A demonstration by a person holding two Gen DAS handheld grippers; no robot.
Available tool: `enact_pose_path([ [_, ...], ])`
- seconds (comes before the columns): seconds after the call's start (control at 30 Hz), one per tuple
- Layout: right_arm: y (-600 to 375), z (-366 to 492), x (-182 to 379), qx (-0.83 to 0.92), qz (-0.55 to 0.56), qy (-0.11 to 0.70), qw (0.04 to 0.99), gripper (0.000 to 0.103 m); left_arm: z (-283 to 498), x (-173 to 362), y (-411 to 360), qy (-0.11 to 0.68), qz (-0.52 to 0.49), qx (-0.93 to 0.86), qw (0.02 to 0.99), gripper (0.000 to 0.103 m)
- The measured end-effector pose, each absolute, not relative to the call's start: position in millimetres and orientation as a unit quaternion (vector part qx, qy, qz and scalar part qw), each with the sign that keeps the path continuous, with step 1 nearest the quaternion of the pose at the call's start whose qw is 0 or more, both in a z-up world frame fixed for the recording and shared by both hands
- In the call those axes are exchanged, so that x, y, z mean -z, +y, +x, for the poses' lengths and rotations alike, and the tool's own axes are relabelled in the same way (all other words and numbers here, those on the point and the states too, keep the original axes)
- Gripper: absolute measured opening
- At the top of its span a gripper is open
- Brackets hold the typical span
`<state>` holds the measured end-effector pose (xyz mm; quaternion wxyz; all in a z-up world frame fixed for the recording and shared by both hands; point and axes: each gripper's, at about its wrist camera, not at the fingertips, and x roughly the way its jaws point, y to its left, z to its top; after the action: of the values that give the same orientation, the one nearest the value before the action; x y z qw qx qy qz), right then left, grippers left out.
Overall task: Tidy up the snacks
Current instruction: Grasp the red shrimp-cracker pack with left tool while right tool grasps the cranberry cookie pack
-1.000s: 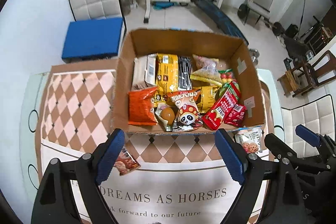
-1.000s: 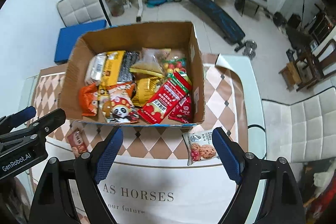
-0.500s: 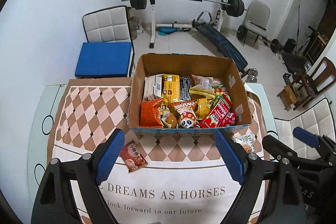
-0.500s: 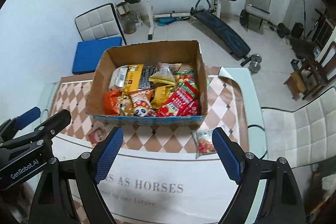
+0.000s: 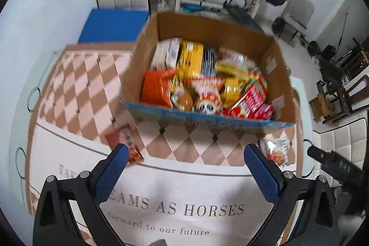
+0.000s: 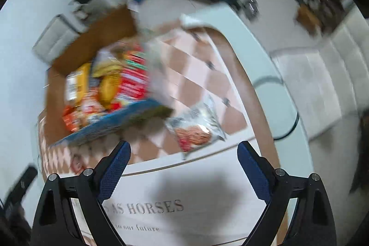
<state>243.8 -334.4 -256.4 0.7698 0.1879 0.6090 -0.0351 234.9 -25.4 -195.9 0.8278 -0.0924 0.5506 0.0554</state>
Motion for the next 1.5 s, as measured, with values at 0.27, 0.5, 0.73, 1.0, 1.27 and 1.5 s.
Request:
enact_pose_path([
  [0.27, -332.0, 286.5, 357.0, 0.033, 0.160, 0.679, 0.715, 0.096, 239.0, 258.3, -29.8, 0.598, -0.096, -0.071, 0.792, 0.102],
  [0.5, -298.7, 301.7, 397.6, 0.013, 0.066, 0.710, 0.701, 0.095, 237.7, 283.4, -21.8, 0.619, -0.097, -0.081, 0.775, 0.102],
  [0.73, -276.1, 275.0, 396.0, 0.007, 0.056, 0.713, 0.699, 0.081, 223.9, 287.1, 14.9, 0.619, -0.130, -0.114, 0.766, 0.102],
  [1.0, -198.3, 234.2, 400.7, -0.043, 0.053, 0.727, 0.684, 0.081, 206.7, 313.1, 122.1, 0.632, -0.281, -0.178, 0.700, 0.102],
  [1.27, -152.8, 242.8, 400.0, -0.052, 0.021, 0.724, 0.688, 0.081, 236.3, 345.1, 155.5, 0.645, -0.336, -0.175, 0.664, 0.102],
  [1.5, -140.9, 236.7, 400.6, -0.052, 0.012, 0.728, 0.683, 0.081, 261.6, 365.3, 138.1, 0.672, -0.274, -0.160, 0.669, 0.061],
])
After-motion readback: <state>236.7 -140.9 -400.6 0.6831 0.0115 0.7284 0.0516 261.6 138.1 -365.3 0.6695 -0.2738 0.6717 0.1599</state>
